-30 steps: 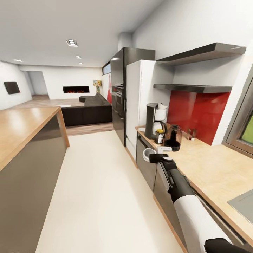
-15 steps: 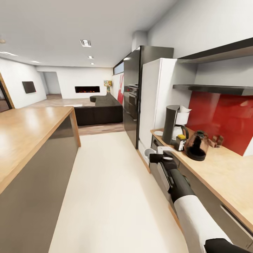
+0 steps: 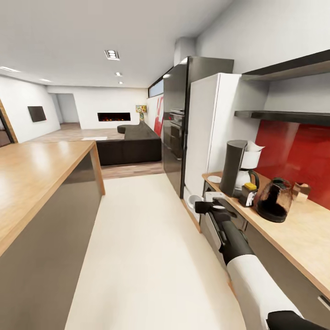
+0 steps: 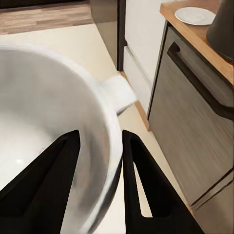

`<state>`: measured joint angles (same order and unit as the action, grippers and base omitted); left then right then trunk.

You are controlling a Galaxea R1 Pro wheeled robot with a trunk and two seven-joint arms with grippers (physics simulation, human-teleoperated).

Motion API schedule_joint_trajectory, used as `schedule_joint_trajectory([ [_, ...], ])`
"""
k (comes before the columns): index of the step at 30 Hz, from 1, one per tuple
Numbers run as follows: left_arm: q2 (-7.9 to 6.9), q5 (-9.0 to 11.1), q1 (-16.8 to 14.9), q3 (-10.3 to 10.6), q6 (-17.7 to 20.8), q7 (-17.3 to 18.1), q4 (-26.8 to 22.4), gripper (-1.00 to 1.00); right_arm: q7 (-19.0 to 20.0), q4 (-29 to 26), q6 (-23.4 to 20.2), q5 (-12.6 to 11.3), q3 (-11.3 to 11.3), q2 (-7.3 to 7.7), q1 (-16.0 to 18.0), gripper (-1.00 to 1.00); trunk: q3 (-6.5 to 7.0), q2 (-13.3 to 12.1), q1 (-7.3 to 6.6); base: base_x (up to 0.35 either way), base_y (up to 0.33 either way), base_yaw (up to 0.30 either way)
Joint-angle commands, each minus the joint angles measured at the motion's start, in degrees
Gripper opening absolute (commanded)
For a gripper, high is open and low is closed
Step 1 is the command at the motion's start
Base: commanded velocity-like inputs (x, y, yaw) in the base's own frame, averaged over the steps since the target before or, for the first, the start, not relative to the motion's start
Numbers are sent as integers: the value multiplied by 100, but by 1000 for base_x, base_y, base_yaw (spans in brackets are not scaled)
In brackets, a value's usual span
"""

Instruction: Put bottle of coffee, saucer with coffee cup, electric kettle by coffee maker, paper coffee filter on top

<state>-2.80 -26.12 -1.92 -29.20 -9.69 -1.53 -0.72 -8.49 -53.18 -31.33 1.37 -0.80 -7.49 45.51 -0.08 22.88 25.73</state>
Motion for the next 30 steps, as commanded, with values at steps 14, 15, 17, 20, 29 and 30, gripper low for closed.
schedule_joint_trajectory([
  [14, -2, -60, -4, -42, -24, -19, 3, 100, -4, 177, -14, 21, -8, 2, 2, -100, -2, 4, 5, 332, 62, 0],
  [15, -2, -60, -5, -42, -24, -20, 3, 100, -5, 177, -14, 21, -8, 2, 2, -100, -2, 4, 5, 333, 7, 0],
  [17, -2, -60, -3, -42, -24, -19, 2, 100, -4, 177, -14, 21, -8, 2, 2, -100, -2, 4, 5, 333, 3, 0],
  [20, -2, -60, -3, -42, -24, -17, 2, 100, -6, 177, -14, 21, -8, 2, 2, -100, -2, 4, 5, 333, 1, 0],
  [29, -2, -60, -2, -42, -24, -15, 2, 100, -12, 172, -14, 21, -6, 2, 2, -100, -2, 4, 5, 332, 0, 0],
  [30, -2, -60, -5, -42, -24, -14, 2, 100, -12, 170, -14, 17, -2, 2, 2, -100, -2, 4, 5, 332, 0, 0],
])
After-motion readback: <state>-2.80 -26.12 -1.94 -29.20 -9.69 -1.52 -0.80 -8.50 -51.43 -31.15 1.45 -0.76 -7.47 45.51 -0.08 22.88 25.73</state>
